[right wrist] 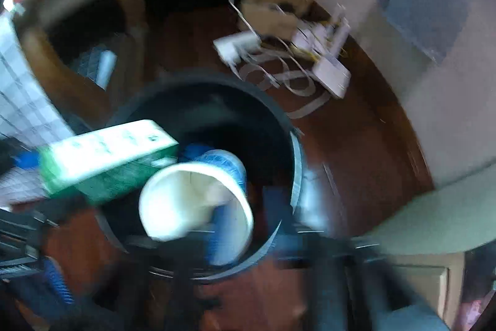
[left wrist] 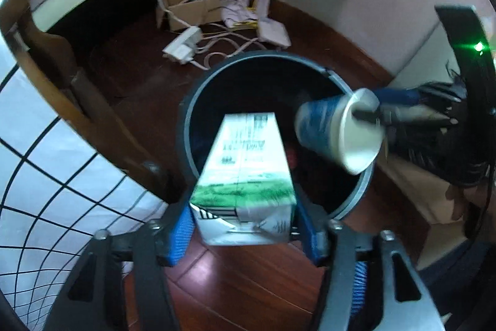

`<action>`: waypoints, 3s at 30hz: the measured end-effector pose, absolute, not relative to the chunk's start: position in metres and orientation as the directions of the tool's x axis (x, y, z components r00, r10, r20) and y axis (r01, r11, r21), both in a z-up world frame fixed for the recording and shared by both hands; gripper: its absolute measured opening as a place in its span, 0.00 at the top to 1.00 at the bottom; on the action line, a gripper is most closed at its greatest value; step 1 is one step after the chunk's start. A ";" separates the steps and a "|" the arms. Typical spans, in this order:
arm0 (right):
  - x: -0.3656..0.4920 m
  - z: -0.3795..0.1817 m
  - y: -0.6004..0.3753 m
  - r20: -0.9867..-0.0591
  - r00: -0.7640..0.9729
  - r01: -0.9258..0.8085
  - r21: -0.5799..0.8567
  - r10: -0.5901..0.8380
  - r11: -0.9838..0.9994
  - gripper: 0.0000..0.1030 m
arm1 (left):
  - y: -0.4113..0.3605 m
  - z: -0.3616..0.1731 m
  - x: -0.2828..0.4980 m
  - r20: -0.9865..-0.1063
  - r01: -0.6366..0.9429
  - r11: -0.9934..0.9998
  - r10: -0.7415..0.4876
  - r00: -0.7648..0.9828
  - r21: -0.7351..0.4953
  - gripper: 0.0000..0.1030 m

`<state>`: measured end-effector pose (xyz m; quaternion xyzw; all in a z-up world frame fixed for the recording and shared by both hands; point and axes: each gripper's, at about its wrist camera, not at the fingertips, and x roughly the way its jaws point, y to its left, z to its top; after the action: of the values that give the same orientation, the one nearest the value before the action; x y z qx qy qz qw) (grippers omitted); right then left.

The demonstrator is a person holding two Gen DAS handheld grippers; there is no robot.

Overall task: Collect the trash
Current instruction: 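Open both grippers to drop the carton and cup into the bin, then move both grippers back toward the items on the table, then grasp the yellow cloth with the left gripper while the right gripper grasps the red paper cup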

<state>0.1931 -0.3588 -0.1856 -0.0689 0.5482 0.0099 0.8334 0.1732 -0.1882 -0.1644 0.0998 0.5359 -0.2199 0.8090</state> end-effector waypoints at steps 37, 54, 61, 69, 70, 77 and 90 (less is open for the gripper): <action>0.181 -0.151 -0.342 -0.877 0.470 -0.084 -0.154 -0.097 0.985 0.00 | -0.132 -0.130 0.160 -0.851 0.316 0.949 -0.176 0.494 -0.013 0.00; 0.152 -0.059 -0.291 -0.789 0.613 -0.131 -0.137 -0.028 0.982 0.00 | -0.086 -0.046 0.125 -0.749 0.256 0.966 -0.183 0.637 -0.019 0.00; 0.150 -0.020 -0.243 -0.732 0.680 -0.208 -0.127 0.050 0.970 0.00 | -0.043 -0.015 0.115 -0.709 0.180 0.984 -0.137 0.692 -0.014 0.00; 0.163 0.005 -0.174 -0.680 0.715 -0.322 -0.117 0.160 0.940 0.00 | 0.047 0.003 0.106 -0.644 0.002 1.000 -0.017 0.765 -0.024 0.05; 0.166 0.007 -0.162 -0.678 0.713 -0.340 -0.111 0.179 0.934 0.00 | 0.055 0.003 0.107 -0.641 -0.013 1.000 -0.007 0.767 -0.027 0.07; 0.183 0.010 -0.097 -0.655 0.702 -0.444 -0.094 0.281 0.891 0.00 | 0.136 -0.007 0.123 -0.637 -0.168 0.983 0.082 0.766 -0.075 0.18; 0.268 -0.012 -0.005 -0.690 0.627 -0.545 -0.056 0.362 0.836 0.00 | 0.181 -0.024 0.198 -0.656 -0.224 0.969 0.099 0.748 -0.108 0.27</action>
<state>0.2685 -0.0053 -0.0123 -0.1311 0.3493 0.2542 0.8923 0.1975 0.1805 -0.0243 -0.0903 0.3439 0.0867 0.9306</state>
